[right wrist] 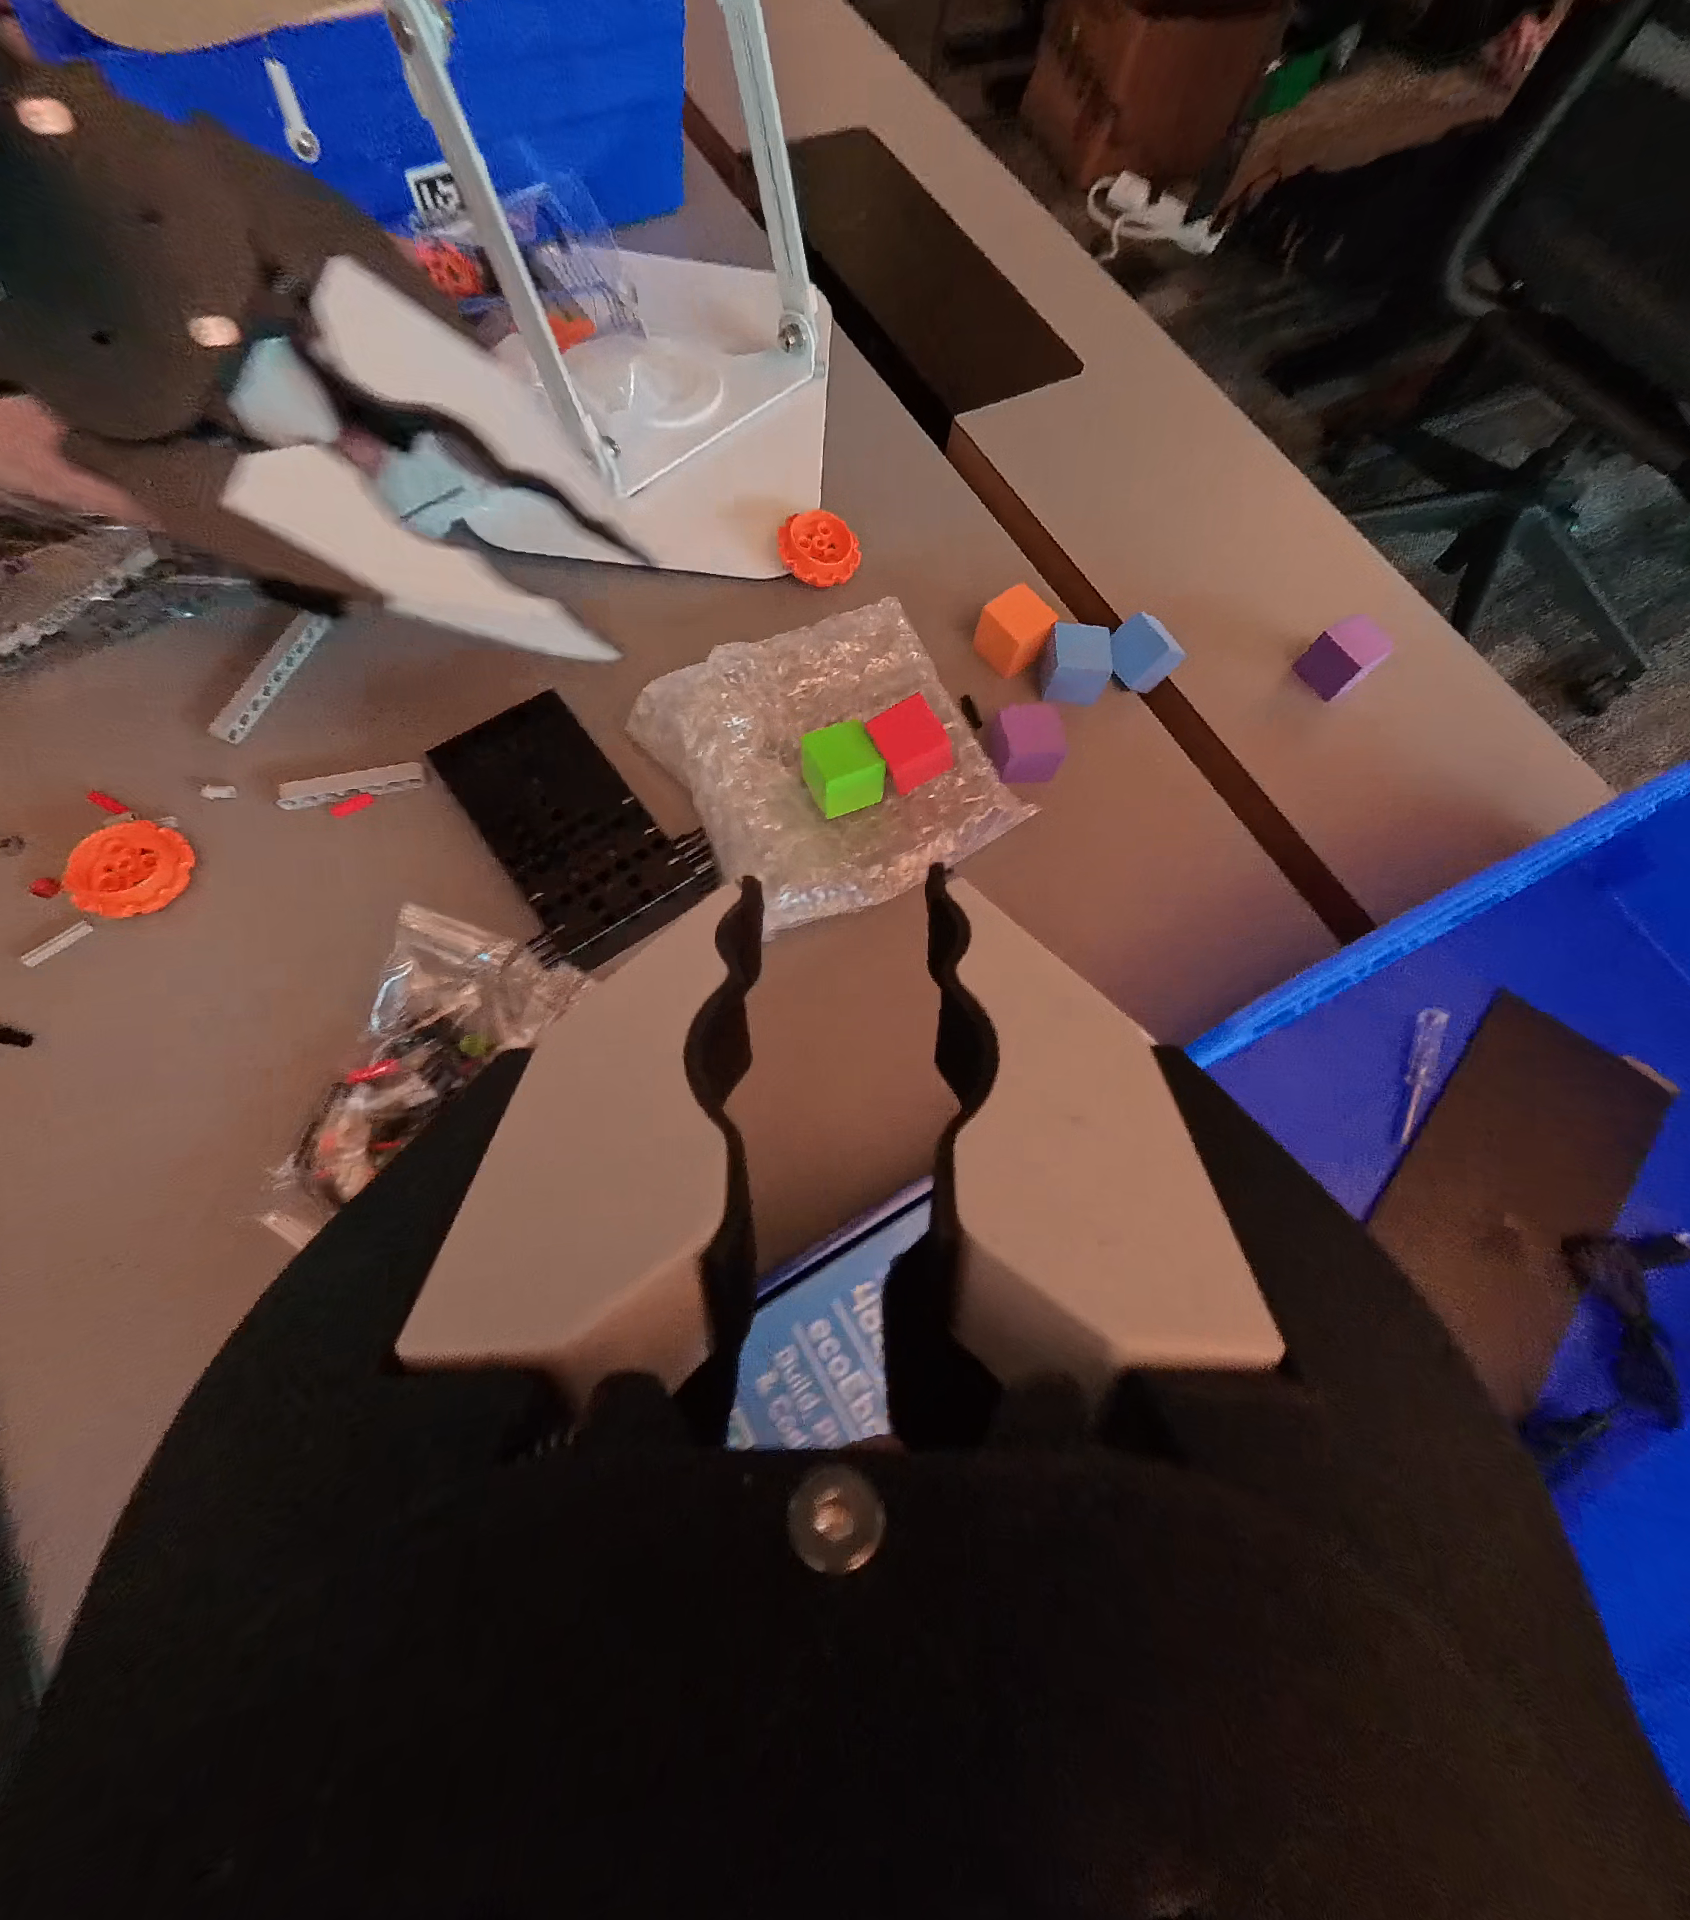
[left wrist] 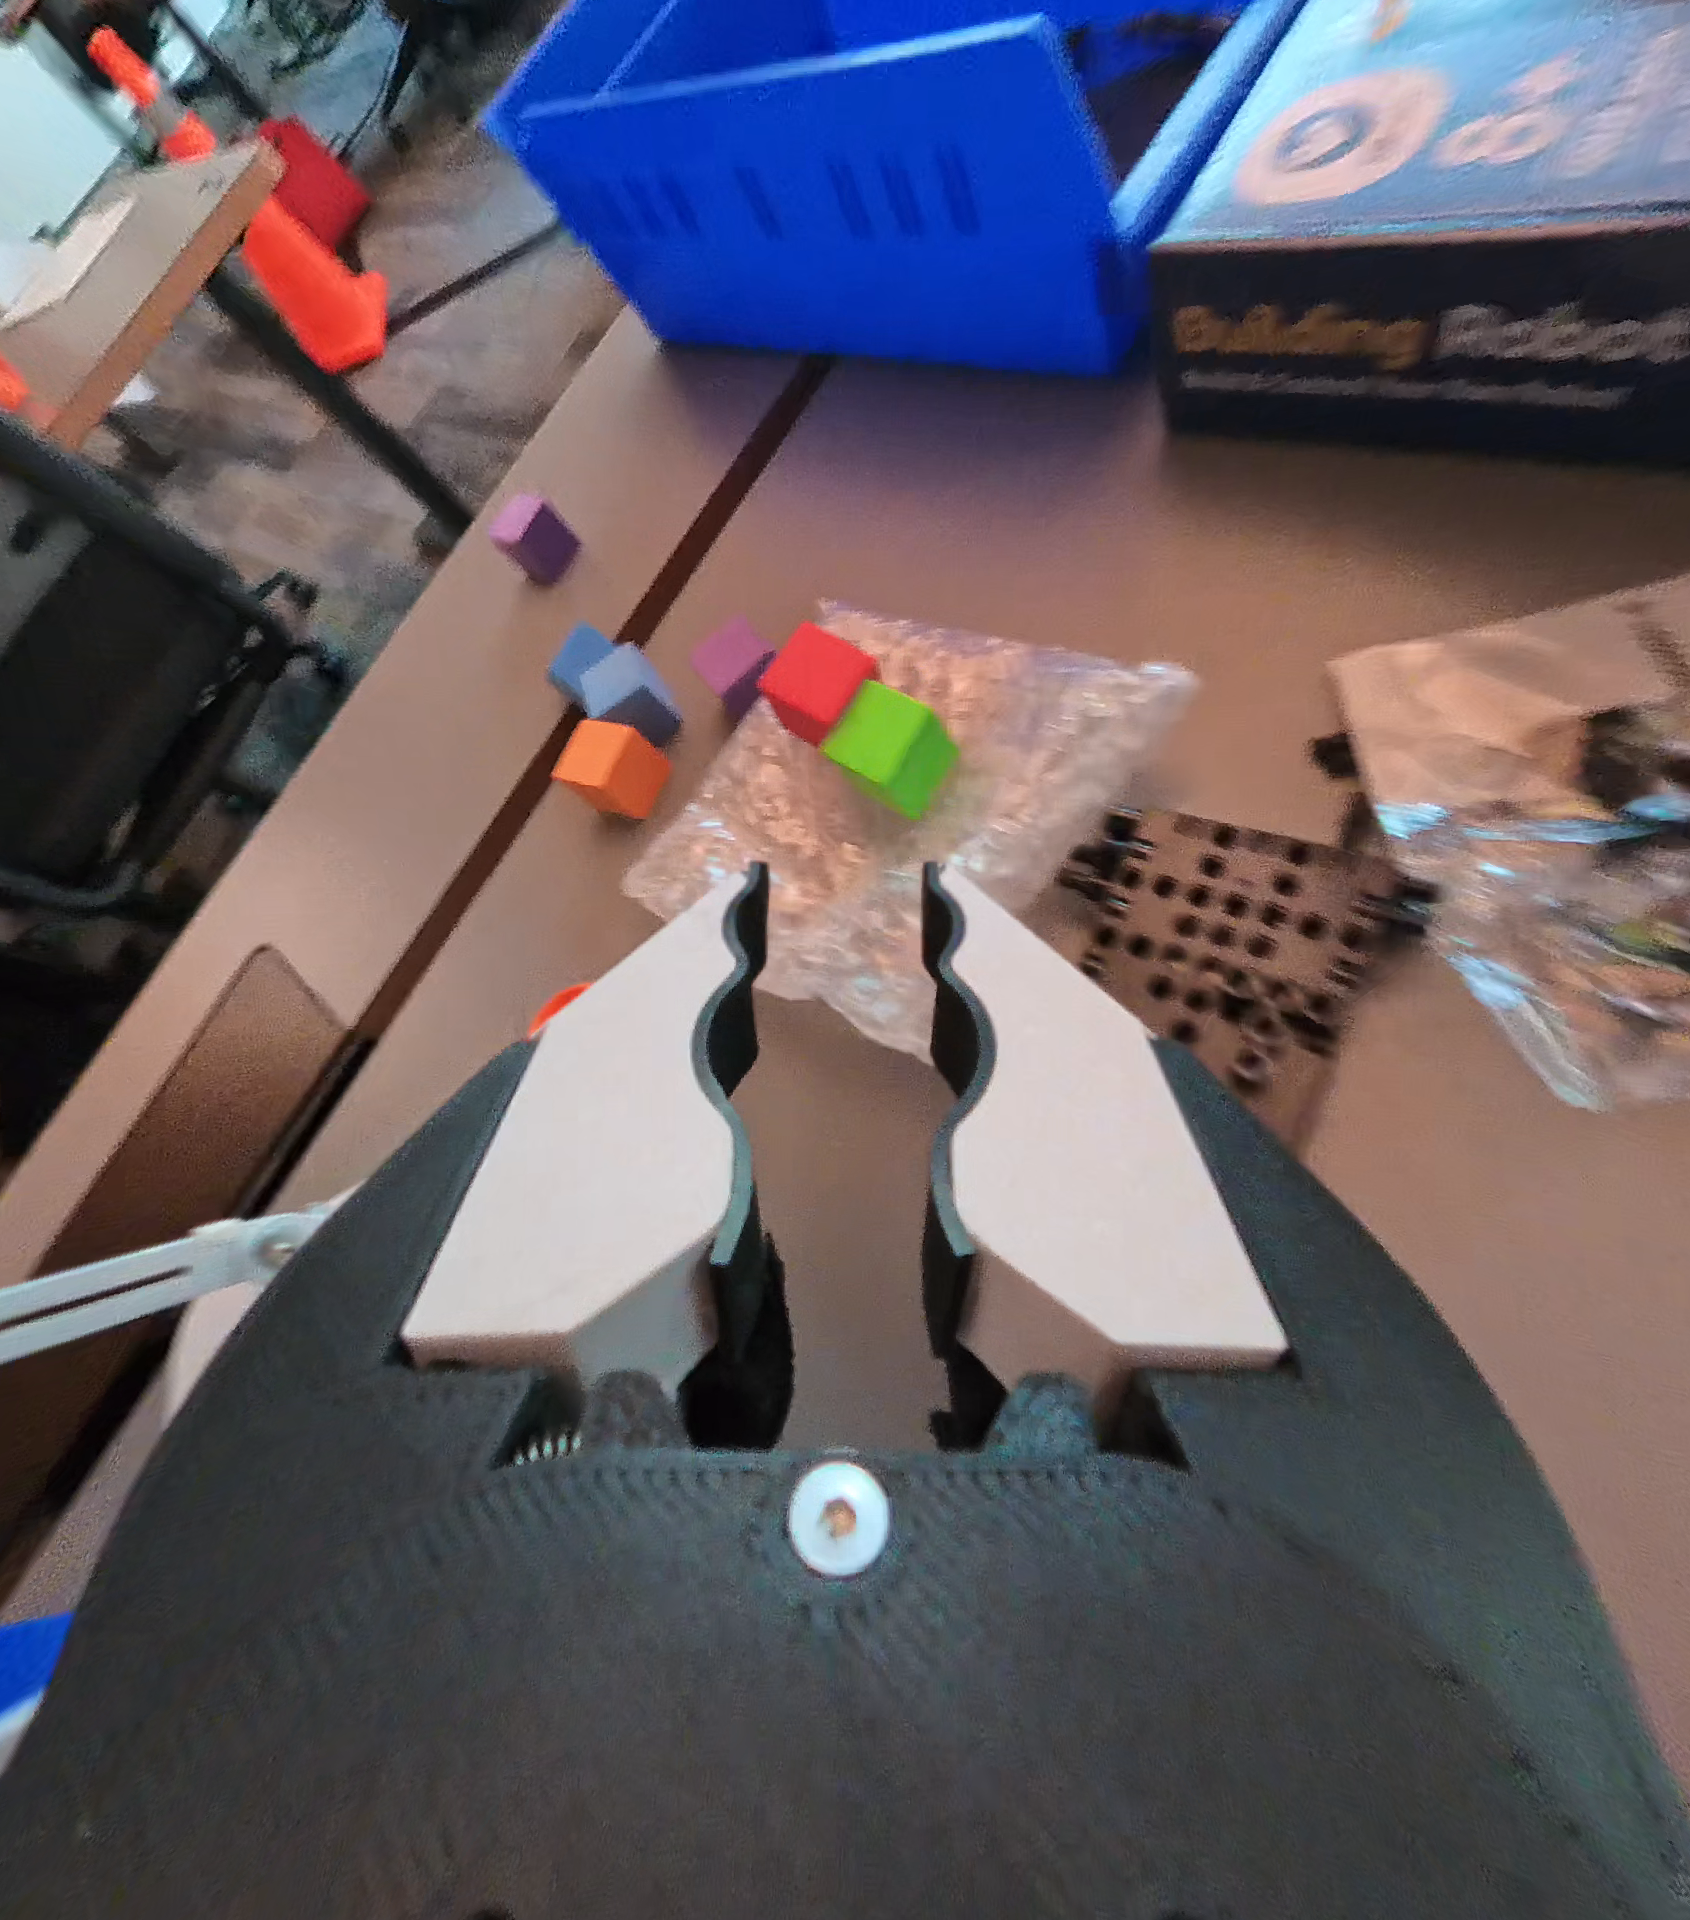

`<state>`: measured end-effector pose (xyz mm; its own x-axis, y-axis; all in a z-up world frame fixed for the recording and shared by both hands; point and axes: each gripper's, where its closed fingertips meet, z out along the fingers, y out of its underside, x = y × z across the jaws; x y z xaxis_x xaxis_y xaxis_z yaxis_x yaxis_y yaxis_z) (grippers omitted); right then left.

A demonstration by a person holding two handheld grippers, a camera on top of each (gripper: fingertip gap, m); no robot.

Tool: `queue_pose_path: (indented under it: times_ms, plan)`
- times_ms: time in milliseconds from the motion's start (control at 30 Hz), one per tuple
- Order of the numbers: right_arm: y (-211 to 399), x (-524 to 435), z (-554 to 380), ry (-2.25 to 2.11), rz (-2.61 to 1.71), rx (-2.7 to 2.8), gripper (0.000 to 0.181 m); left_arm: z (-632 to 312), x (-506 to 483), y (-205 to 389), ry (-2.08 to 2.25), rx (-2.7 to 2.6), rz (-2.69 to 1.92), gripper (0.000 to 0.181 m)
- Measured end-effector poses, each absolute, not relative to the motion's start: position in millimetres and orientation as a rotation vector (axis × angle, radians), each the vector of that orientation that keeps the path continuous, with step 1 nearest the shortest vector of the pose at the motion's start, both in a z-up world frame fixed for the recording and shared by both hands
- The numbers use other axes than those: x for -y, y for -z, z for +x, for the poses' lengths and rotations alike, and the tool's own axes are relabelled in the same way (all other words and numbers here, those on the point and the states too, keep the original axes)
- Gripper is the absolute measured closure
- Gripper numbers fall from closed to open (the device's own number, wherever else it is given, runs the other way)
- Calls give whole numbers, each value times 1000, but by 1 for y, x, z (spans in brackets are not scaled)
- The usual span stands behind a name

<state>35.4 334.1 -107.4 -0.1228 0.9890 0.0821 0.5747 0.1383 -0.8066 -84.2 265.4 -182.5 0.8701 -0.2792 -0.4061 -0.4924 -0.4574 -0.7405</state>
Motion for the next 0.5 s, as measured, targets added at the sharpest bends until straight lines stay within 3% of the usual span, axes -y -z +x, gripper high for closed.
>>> queue_pose_path:
  times_ms: [233,500]
  plan:
    - [132,-292,99,-834,-1390,1673,150,-98,-360,165,-406,-548,-2079,152]
    - [129,-273,125,-913,-1190,1490,170,-150,-502,180,-375,-486,-2123,137]
